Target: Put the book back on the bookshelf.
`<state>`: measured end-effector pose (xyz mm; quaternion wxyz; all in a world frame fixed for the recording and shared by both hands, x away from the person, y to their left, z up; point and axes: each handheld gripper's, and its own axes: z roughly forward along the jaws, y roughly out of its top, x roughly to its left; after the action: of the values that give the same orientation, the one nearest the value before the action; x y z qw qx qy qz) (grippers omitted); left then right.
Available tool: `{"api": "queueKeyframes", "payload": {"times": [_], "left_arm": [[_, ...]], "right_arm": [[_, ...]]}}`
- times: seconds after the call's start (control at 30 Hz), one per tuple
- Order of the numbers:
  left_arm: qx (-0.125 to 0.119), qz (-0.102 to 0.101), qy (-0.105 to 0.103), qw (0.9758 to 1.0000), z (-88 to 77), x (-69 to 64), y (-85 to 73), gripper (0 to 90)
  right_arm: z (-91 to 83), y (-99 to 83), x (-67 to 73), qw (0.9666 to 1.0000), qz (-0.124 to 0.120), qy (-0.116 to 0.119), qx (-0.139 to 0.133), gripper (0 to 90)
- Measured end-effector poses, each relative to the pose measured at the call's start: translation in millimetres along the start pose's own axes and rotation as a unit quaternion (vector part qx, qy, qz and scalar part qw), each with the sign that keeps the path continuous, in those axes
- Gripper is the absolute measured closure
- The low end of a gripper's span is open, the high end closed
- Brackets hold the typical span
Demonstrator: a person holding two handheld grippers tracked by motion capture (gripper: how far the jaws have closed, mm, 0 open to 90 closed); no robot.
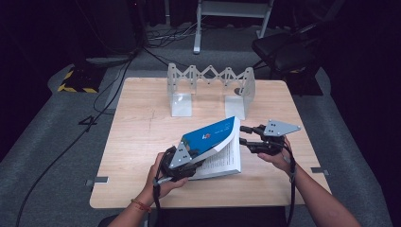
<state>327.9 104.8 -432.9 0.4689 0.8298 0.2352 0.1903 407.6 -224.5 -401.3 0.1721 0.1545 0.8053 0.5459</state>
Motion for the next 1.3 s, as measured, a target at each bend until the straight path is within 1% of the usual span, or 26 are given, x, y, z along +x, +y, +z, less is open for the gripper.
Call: {"api": "queueKeyframes", "payload": {"times": [0.03,0.07,0.1,0.17,0.2,0.23,0.3,0.33,0.37,0.5,0.6,0.67,0.7,0.77,0.83,0.9,0.93,1.0,1.03,1.07,1.1,1.13,1.2,1.23,1.27,1.3], "left_arm": [[0.0,0.002,0.001,1.0,-2.3,2.5,-0.4,63.3],[-0.003,-0.002,-0.002,1.0,-3.7,4.8,-1.2,64.9],[-0.006,-0.006,-0.008,0.9999,-5.1,7.4,-2.4,64.9],[-0.004,-0.009,-0.012,0.9999,-6.0,10.4,-3.8,64.5],[0.001,-0.014,-0.017,0.9998,-5.9,13.1,-5.9,62.4],[0.004,-0.015,-0.015,0.9998,-5.3,14.0,-7.8,59.3],[0.025,-0.008,-0.006,0.9996,-0.6,14.4,-12.9,51.1],[0.023,-0.002,-0.004,0.9997,-0.3,14.9,-15.5,50.6],[0.019,0.0,-0.005,0.9998,-1.1,16.4,-17.4,51.5],[-0.001,0.005,-0.002,1.0,-2.4,18.8,-18.3,61.3],[-0.01,0.001,-0.014,0.9998,-0.9,21.6,-17.8,63.5],[-0.017,-0.002,-0.022,0.9996,3.1,21.4,-15.3,65.4],[-0.017,0.004,-0.027,0.9995,6.4,20.2,-12.2,65.3],[-0.02,0.008,-0.036,0.9991,12.6,18.9,-6.6,65.3],[-0.026,0.009,-0.047,0.9985,21.0,16.6,-0.9,65.1],[-0.03,0.014,-0.059,0.9977,32.5,15.5,6.6,64.8],[-0.03,0.014,-0.059,0.9977,32.5,15.5,6.6,64.7],[-0.037,0.01,-0.073,0.9966,40.9,15.8,12.0,64.7],[-0.042,0.012,-0.075,0.9962,44.8,15.5,14.6,64.8],[-0.044,0.014,-0.075,0.9961,48.6,14.3,17.1,64.9],[-0.049,0.01,-0.079,0.9957,52.9,13.9,19.5,64.7],[-0.052,0.003,-0.082,0.9953,56.4,13.3,20.5,64.2],[-0.052,0.006,-0.083,0.9952,57.8,12.9,21.3,63.8],[-0.053,0.004,-0.083,0.9951,57.5,12.6,21.1,63.6],[-0.052,0.003,-0.081,0.9953,56.7,12.5,20.7,63.2],[-0.052,0.004,-0.08,0.9954,55.6,12.8,20.1,62.7]], "right_arm": [[1.6,3.9,0.7,1.0,-0.003,-0.001,0.001,53.0],[3.6,8.6,1.9,1.0,-0.006,-0.002,0.001,52.9],[5.4,11.8,2.8,1.0,-0.008,0.0,0.0,52.9],[7.5,14.7,3.5,0.9999,-0.01,0.002,0.004,52.9],[9.7,16.7,4.8,0.9999,-0.012,0.005,0.005,52.8],[12.9,18.2,6.6,0.9999,-0.015,0.004,0.004,52.4],[19.9,18.9,9.5,0.9999,-0.01,0.009,0.002,51.9],[23.0,18.8,10.8,0.9999,-0.009,0.014,0.004,51.2],[25.7,18.5,12.5,0.9998,-0.012,0.014,0.007,51.2],[27.2,16.4,14.7,0.9998,-0.011,0.014,-0.01,51.1],[26.3,15.8,15.1,0.9997,-0.017,0.011,-0.011,51.1],[23.7,12.7,12.8,0.9998,-0.014,0.004,-0.011,51.2],[21.9,11.8,11.4,0.9998,-0.012,0.001,-0.014,51.2],[16.1,11.4,7.4,0.9997,-0.009,-0.005,-0.022,51.4],[10.3,12.8,3.0,0.9995,-0.006,-0.009,-0.029,52.8],[2.7,14.1,-0.9,0.9991,-0.005,-0.017,-0.038,54.4],[2.7,14.1,-0.9,0.9991,-0.005,-0.017,-0.038,54.4],[-6.5,16.4,-4.6,0.9991,-0.009,-0.019,-0.038,54.6],[-10.8,17.9,-5.8,0.9992,-0.014,-0.02,-0.032,54.8],[-14.6,19.5,-6.2,0.9991,-0.021,-0.027,-0.026,54.8],[-18.1,20.4,-7.1,0.9989,-0.027,-0.03,-0.025,54.8],[-21.2,20.8,-8.2,0.9988,-0.025,-0.035,-0.023,54.9],[-25.3,18.8,-9.2,0.999,-0.019,-0.031,-0.026,54.9],[-26.4,17.8,-8.5,0.9989,-0.022,-0.031,-0.028,54.8],[-27.2,16.8,-7.0,0.999,-0.019,-0.028,-0.03,54.8],[-27.5,16.0,-5.3,0.999,-0.013,-0.018,-0.039,54.8]]}}
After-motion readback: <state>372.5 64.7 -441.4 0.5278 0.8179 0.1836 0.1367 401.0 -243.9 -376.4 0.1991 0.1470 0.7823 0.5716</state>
